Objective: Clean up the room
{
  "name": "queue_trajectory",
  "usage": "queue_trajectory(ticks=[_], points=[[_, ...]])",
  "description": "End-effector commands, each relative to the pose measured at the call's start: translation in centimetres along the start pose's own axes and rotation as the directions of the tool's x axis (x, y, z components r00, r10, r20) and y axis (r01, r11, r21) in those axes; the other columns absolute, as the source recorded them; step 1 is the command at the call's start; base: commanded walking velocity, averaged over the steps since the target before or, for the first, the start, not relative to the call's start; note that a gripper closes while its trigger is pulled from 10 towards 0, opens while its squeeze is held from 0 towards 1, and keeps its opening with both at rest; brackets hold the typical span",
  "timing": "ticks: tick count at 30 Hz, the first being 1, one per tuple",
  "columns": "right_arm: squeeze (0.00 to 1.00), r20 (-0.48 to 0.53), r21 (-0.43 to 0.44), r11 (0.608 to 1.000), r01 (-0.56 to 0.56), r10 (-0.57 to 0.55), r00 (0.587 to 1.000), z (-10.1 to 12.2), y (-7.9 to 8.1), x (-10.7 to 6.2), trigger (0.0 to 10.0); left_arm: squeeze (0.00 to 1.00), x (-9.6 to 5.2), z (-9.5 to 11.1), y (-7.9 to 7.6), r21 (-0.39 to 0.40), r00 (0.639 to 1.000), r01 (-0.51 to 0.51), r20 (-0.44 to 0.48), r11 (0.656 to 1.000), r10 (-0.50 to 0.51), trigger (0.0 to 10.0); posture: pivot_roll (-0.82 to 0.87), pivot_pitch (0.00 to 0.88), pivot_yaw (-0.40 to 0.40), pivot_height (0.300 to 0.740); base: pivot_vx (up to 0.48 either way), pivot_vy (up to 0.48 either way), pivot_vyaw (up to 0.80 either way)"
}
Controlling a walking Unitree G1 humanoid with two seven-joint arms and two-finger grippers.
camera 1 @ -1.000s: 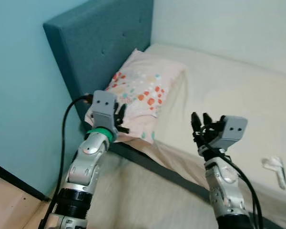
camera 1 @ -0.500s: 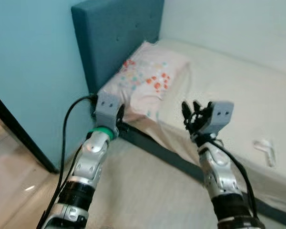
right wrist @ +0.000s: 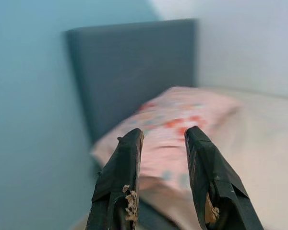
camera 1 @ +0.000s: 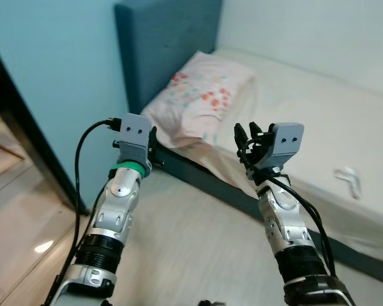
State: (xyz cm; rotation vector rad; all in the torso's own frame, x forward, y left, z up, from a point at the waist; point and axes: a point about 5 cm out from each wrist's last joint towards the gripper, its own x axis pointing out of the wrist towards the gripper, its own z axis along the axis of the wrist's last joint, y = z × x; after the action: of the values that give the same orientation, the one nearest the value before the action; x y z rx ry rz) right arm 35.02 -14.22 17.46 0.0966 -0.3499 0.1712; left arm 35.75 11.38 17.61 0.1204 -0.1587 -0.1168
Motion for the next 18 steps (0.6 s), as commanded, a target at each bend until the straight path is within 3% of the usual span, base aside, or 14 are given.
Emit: queue_trajectory(ticks=[1,11,18], points=[[0.00,-0.013,-0.006,1.000,0.016,-0.016,1.000,-0.5,-0.3,-0.5,10.0,0.00,0.2,-0.5,0.0,0.029,1.000,0.008,-0.019,1.000,-0.007,10.0,-0.03,0.088,-0.005,0.740,0.000,0.000,-0.80],[0.00,0.009,-0.012,0.999,0.030,-0.030,1.000,0.1,-0.8,0.4,10.0,0.00,1.4,-0.3,0.7,-0.008,0.999,-0.036,-0.029,0.999,0.035,10.0,-0.04,0.070,-0.011,0.740,0.000,0.000,-0.80],[0.00,0.007,-0.016,0.999,0.043,-0.043,0.999,0.1,-1.4,0.3,10.0,0.00,1.4,0.3,0.1,-0.004,1.000,-0.010,0.006,1.000,0.010,10.0,-0.04,0.065,-0.021,0.740,0.000,0.000,-0.80]])
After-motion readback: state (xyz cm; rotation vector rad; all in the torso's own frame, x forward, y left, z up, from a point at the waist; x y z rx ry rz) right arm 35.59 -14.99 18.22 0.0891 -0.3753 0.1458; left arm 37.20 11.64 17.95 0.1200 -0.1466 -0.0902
